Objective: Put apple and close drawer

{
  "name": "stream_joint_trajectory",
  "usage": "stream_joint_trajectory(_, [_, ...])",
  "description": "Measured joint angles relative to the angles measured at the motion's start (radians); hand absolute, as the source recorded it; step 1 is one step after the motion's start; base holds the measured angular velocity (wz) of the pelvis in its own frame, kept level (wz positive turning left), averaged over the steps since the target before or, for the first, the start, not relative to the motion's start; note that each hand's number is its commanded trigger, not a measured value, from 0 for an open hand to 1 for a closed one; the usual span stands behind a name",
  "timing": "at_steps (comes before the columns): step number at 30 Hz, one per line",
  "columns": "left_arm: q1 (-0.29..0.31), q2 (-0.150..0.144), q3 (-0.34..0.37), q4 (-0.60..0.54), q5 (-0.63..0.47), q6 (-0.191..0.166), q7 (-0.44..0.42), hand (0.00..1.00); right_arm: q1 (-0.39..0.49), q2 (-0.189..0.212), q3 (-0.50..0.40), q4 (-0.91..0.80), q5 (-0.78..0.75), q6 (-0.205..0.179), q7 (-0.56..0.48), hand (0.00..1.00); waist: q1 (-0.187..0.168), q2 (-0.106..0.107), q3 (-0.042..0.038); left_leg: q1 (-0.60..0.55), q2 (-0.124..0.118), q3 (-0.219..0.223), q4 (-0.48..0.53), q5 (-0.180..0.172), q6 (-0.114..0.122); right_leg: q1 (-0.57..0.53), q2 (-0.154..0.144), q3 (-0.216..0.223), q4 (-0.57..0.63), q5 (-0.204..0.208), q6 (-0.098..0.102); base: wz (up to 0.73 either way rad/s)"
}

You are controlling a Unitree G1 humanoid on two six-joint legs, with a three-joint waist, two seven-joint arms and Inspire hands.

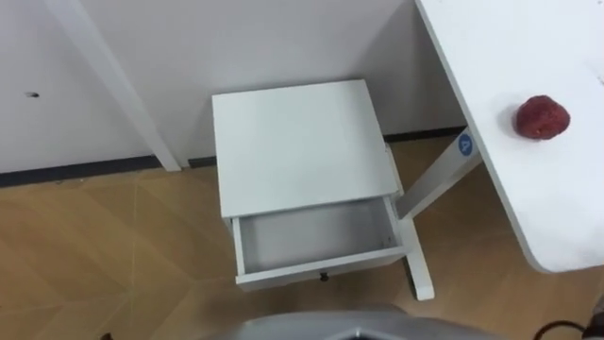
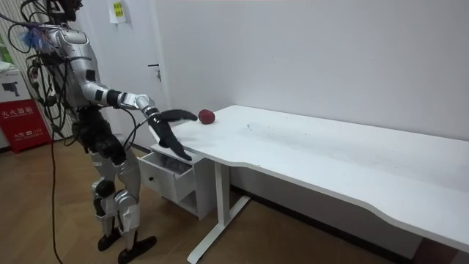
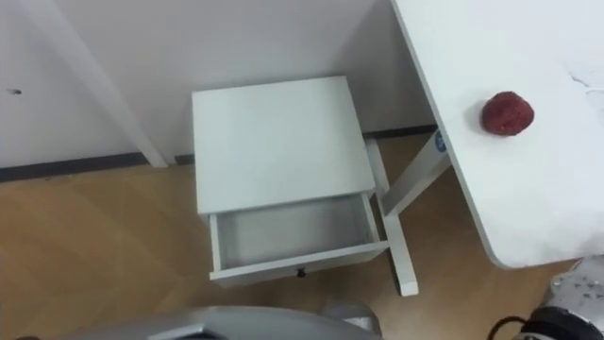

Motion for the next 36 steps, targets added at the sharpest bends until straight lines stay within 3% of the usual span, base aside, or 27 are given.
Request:
stream_joint_trajectory(2, [0.001,0.000,-0.009,0.000,0.000,0.000,0.001,0.00,0.002,-0.027,0.028,-0.060,-0.121,-0.008,-0.043,0.00,0.011,0.010,-0.0046,0.001,0.000,0.000,-0.002,0.000,0.000,-0.001,0.001,0.000,0.000,0.000,0.000,0.00])
stream_joint_trajectory(4, [0.001,0.005,-0.053,0.000,0.002,0.000,0.006,0.00,0.001,-0.044,0.099,-0.115,-0.324,-0.016,-0.090,0.00,0.020,0.010,-0.0035,0.004,0.001,0.001,-0.003,0.000,0.000,0.000,0.002,0.002,0.000,0.000,0.000,0.00])
stream_joint_trajectory(11, [-0.011,0.006,-0.115,-0.005,0.020,0.000,0.004,0.00,0.004,-0.049,0.223,-0.190,-0.613,-0.009,-0.091,0.00,0.066,0.002,-0.0001,0.013,0.000,-0.001,-0.009,0.000,0.000,0.002,0.001,0.001,-0.001,0.000,0.000,0.01])
stream_joint_trajectory(13, [-0.009,0.006,-0.118,-0.005,0.021,0.000,0.006,0.00,0.004,-0.059,0.271,-0.190,-0.679,0.010,-0.065,0.00,0.071,-0.001,0.0022,0.012,0.001,-0.004,-0.009,0.000,-0.001,0.002,0.001,-0.002,-0.002,0.000,0.000,0.05])
stream_joint_trajectory(18, [-0.007,0.006,-0.156,-0.005,0.026,0.002,0.012,0.00,0.003,-0.063,0.347,-0.190,-0.741,0.049,0.045,0.00,0.073,-0.008,0.0051,0.012,0.000,-0.011,-0.009,0.000,-0.001,0.012,0.001,-0.005,-0.018,0.000,0.000,0.05])
stream_joint_trajectory(24, [-0.006,0.005,-0.155,-0.018,0.022,0.009,0.011,0.00,0.004,-0.066,0.386,-0.180,-0.794,0.073,0.146,0.00,0.094,-0.011,0.0068,0.017,0.001,-0.011,-0.010,0.000,-0.001,0.017,0.001,-0.005,-0.018,0.000,0.000,0.01])
stream_joint_trajectory(30, [-0.003,0.007,-0.154,-0.061,0.021,0.009,0.001,0.00,0.005,-0.074,0.474,-0.105,-0.830,0.075,0.250,0.00,0.105,-0.012,0.0049,0.016,0.001,-0.011,-0.010,0.000,-0.001,0.016,0.000,-0.011,-0.018,0.000,0.000,0.00])
stream_joint_trajectory(36, [0.010,0.009,-0.155,-0.060,0.021,0.008,-0.010,0.00,0.007,-0.080,0.478,0.041,-0.832,0.089,0.312,0.00,0.116,-0.014,0.0023,0.019,0.001,-0.013,-0.009,0.000,-0.001,0.019,-0.001,-0.015,-0.018,0.000,0.000,0.00])
